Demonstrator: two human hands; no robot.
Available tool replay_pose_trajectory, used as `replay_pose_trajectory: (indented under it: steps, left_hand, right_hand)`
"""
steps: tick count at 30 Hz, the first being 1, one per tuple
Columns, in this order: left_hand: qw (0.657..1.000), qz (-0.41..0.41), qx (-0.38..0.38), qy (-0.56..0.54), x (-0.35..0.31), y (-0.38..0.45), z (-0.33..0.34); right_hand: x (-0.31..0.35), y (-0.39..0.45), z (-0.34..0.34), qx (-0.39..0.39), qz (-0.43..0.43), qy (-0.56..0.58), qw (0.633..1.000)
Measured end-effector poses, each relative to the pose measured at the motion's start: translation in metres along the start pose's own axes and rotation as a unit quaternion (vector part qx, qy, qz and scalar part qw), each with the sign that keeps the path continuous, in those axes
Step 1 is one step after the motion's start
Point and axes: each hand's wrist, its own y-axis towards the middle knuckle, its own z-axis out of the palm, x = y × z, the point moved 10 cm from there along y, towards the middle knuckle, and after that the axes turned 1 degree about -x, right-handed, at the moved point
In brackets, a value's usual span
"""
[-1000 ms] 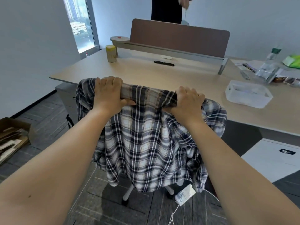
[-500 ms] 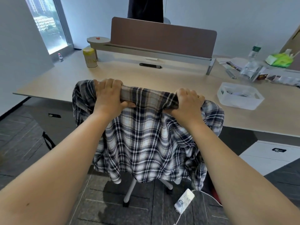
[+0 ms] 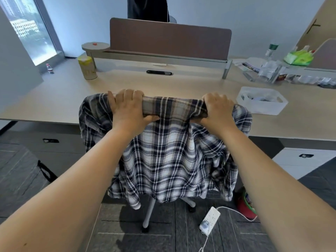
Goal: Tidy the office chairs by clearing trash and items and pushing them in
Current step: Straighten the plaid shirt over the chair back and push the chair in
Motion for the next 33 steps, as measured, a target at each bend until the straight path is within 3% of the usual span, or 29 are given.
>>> replay_pose_trajectory:
  steps: [4, 9, 13, 15, 21, 33]
  left_hand:
    - [0.997, 0.059, 0.028, 0.049, -0.035, -0.013, 0.0]
    - [0.974, 0.206, -0.004, -0.091, -0.125, -0.044, -0.013]
    - [0.936, 0.207, 0.112, -0.261, -0.194, -0.066, 0.008]
    - [0.921, 0.212, 0.15, -0.291, -0.235, -0.081, 0.018]
    - [0.861, 0.302, 0.254, -0.321, -0.394, -0.157, 0.046]
    - [0.758, 0.426, 0.341, -0.357, -0.693, -0.398, 0.06]
  right_hand:
    - [-0.001, -0.02, -0.006, -0.009, 0.016, 0.053, 0.998]
    - [-0.043, -0.064, -0.042, -0.08, 0.087, 0.174, 0.978]
    - [-0.114, -0.116, -0.083, -0.109, 0.204, 0.232, 0.945]
    - [-0.152, -0.151, -0.106, -0.129, 0.252, 0.249, 0.926]
    - [-0.276, -0.291, -0.183, -0.215, 0.379, 0.239, 0.868]
    - [-0.473, -0.617, -0.342, -0.336, 0.547, 0.168, 0.748]
